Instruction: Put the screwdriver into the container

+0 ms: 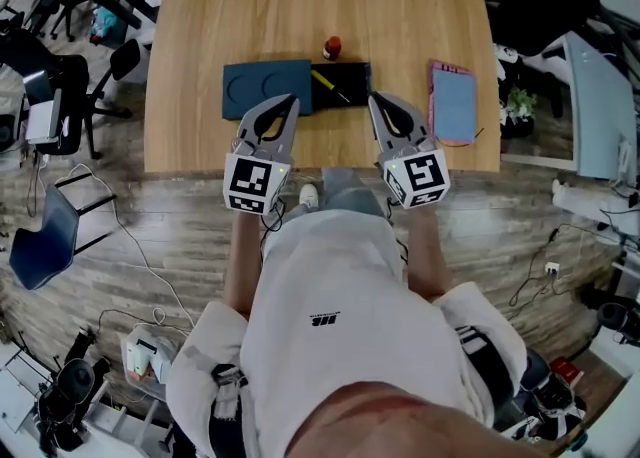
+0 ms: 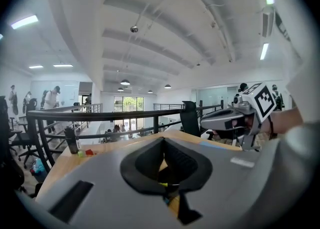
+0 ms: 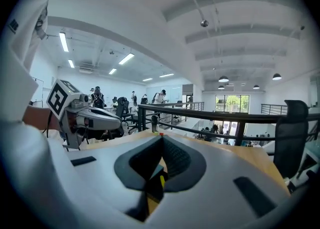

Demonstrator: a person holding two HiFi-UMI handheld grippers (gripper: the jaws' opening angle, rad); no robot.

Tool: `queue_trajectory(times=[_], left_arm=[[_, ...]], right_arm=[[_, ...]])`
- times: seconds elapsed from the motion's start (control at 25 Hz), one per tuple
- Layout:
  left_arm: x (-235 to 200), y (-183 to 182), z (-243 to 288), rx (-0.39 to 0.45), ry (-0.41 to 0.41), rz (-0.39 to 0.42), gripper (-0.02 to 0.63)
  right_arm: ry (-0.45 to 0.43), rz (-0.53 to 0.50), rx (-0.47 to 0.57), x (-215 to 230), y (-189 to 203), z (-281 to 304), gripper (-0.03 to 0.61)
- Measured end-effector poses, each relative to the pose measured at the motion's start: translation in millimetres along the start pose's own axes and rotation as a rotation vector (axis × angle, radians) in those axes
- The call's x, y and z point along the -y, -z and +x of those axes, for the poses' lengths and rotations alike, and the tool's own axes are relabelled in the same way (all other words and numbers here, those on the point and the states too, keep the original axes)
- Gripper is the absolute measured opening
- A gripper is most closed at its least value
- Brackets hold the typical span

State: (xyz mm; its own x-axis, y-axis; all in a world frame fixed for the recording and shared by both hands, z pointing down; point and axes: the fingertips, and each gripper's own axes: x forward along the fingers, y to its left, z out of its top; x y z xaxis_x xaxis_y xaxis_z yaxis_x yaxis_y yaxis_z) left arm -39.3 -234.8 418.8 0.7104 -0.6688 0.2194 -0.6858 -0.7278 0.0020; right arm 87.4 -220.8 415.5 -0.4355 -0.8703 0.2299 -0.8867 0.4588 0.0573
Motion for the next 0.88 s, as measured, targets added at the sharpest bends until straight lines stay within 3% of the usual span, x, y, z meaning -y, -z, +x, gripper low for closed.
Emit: queue_trajectory(times=[0.32, 0.88], left_arm=[[18.1, 9.9, -20.0, -0.004, 0.014, -0.014, 0.011], [24.5, -1.1, -11.9, 0.018, 0.037, -0.008, 0.011]], right_arm=[[0.003, 0.046, 0.01, -15.2, 5.0, -29.5, -0.005], [-0.016, 0.045, 0.001, -15.9, 4.7, -28.7, -0.005]])
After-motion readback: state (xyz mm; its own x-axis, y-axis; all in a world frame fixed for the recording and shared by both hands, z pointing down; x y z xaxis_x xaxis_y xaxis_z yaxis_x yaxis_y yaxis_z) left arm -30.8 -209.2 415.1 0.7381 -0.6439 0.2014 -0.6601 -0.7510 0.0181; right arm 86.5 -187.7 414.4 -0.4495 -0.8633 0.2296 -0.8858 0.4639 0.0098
